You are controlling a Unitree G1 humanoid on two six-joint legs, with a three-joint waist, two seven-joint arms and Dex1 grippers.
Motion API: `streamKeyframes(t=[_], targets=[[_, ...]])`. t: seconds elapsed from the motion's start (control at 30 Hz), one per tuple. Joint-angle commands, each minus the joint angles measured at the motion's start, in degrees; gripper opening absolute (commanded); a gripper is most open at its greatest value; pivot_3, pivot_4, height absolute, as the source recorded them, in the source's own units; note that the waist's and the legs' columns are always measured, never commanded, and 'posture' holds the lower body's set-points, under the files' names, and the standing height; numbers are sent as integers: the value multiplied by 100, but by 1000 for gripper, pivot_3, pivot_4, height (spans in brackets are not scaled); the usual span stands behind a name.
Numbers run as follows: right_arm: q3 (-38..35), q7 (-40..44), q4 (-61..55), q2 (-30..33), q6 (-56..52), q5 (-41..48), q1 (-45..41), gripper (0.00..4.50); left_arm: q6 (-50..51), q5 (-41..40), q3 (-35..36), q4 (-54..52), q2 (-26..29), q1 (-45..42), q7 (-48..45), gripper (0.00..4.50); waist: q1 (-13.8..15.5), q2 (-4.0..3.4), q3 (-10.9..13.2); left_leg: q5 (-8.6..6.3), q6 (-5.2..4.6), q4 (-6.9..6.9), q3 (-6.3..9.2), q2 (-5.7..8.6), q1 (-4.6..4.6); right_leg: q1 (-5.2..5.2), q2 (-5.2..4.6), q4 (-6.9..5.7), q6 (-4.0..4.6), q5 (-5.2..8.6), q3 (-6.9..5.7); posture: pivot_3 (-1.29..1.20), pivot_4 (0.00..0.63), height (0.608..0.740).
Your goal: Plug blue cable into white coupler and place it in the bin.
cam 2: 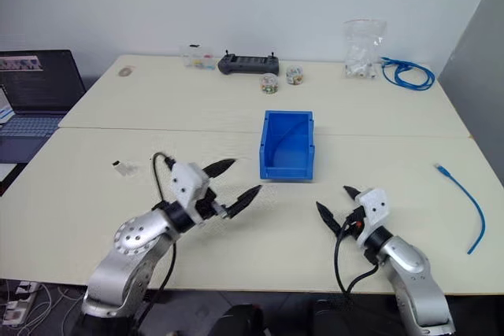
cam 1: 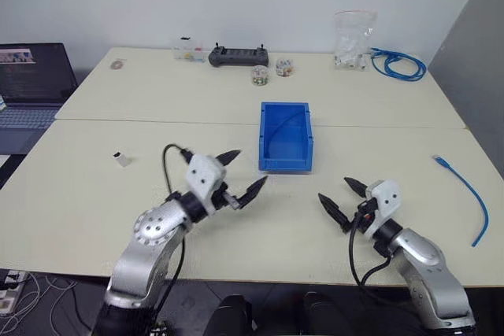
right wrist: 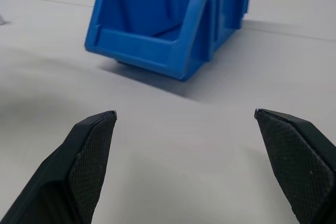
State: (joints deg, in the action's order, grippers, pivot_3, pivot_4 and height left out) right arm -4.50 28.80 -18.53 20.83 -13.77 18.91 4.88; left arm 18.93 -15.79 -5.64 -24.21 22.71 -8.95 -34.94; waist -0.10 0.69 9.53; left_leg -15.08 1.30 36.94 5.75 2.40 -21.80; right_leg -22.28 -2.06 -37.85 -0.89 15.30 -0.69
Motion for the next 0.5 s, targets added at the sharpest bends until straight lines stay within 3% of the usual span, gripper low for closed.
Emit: streamKeyframes(t=[0.03, 0.23, 0.5], targets=[[-851, -138, -330, 368, -269, 326, -96, 4474, 367, -122, -273, -156, 84, -331, -218, 4471, -6, 0, 0, 0, 0, -1, 0, 0, 0, 0, 0, 0, 0, 0, 0, 0, 150, 740], [-2092, -324, 746, 1254, -961, 480, -387, 4474, 881, -90, -798, 35, -42, -924, -396, 4471, -2, 3, 4, 0, -1, 1, -7, 0, 2, 3, 2, -3, -1, 0, 2, 0, 150, 740], [-2026, -68, 3243, 2390, -1337, 66, -1563, 4474, 1581, -382, -1134, 111, -12, -1550, -883, 4471, -49, -9, 12, 1, -3, 0, -38, -4, 5, 0, 8, -9, -1, -1, 11, 0, 150, 740]])
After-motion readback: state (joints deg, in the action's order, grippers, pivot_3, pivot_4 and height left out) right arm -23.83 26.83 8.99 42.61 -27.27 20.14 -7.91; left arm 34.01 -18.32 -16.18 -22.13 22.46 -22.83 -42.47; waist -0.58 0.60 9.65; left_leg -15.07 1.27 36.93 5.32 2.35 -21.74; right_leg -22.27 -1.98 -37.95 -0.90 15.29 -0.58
